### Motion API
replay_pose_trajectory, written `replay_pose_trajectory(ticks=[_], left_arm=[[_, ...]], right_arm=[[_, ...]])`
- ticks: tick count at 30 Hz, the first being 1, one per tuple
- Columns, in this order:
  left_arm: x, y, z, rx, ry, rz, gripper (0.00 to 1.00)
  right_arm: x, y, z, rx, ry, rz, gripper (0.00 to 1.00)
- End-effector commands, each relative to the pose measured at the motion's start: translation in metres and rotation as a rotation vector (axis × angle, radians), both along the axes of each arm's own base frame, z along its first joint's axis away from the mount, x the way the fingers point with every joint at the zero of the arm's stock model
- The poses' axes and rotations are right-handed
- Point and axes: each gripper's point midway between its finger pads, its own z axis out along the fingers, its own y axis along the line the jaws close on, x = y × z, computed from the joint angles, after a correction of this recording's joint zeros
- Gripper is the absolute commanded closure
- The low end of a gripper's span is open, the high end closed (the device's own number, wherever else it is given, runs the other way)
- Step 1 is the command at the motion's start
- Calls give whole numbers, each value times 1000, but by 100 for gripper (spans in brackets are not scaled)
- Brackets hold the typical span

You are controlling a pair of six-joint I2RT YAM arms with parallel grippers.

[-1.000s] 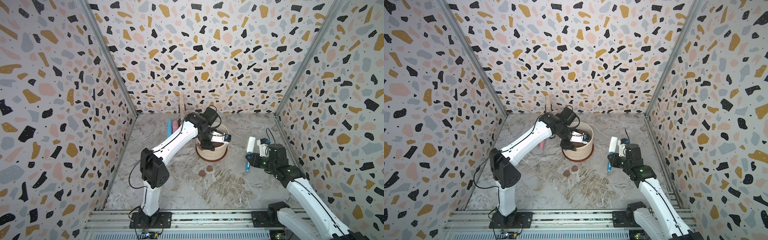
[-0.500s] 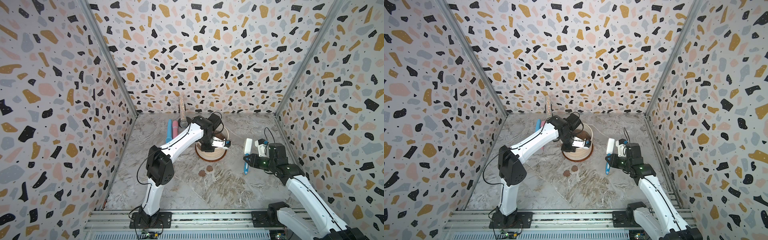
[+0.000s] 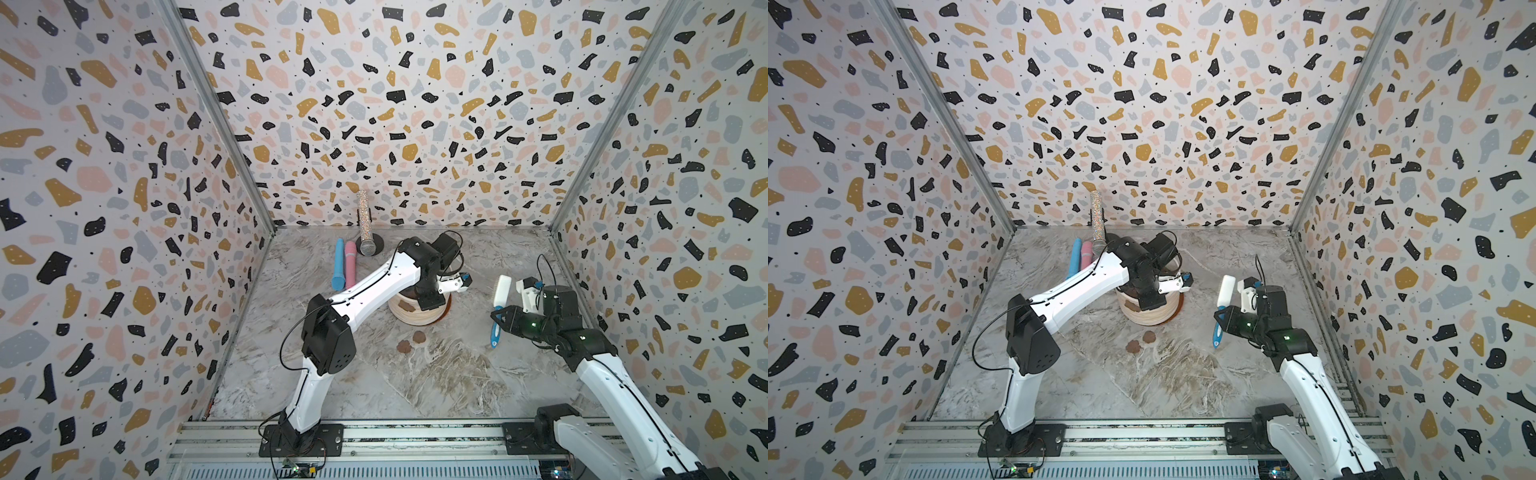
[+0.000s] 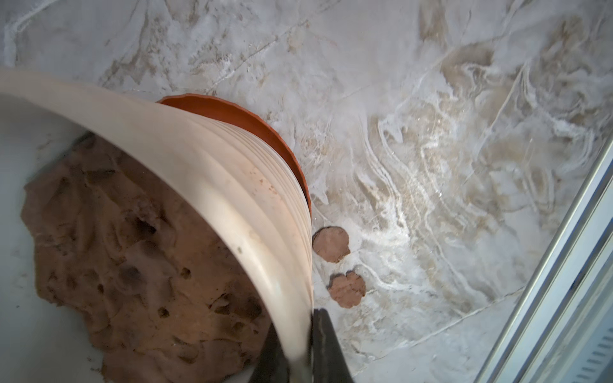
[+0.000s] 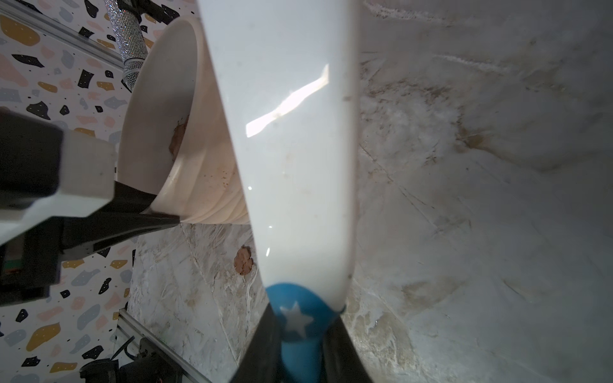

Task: Scrub the dried mud off the ceramic pot
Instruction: Rotate the pot on the tray, then brush off the soil from the pot.

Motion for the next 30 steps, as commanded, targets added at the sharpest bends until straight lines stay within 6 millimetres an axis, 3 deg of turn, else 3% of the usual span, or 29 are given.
replay_pose_trajectory(ticks=[1, 4, 8, 12, 15, 17, 18, 20, 23, 27, 30], left_arm=[[2, -31, 34, -190, 47, 263, 100], [12, -45, 35, -252, 70, 374, 100], [46, -59, 37, -304, 0, 520, 100], [68, -74, 39, -368, -21, 626, 100], [79, -85, 36, -409, -24, 667, 100], [82, -90, 40, -429, -27, 664, 86], [83, -91, 44, -436, -33, 654, 73], [83, -87, 58, -452, -51, 638, 55], [83, -71, 94, -503, -76, 619, 46], [79, -38, 133, -561, -72, 607, 40], [74, -8, 149, -568, -80, 594, 38]], right_arm=[[1, -10, 21, -39, -45, -39, 100], [1, -15, 24, -79, -76, -41, 100], [1, -29, 20, -186, -134, -58, 100], [10, -45, 6, -356, -223, -31, 100], [17, -36, 1, -402, -344, 69, 100], [21, -25, 1, -435, -455, 150, 100], [24, -22, -2, -469, -502, 183, 100], [31, -16, -8, -541, -594, 246, 100], [39, 8, -10, -564, -728, 362, 100], [46, 36, -14, -600, -826, 447, 100], [50, 50, -20, -701, -916, 523, 100]])
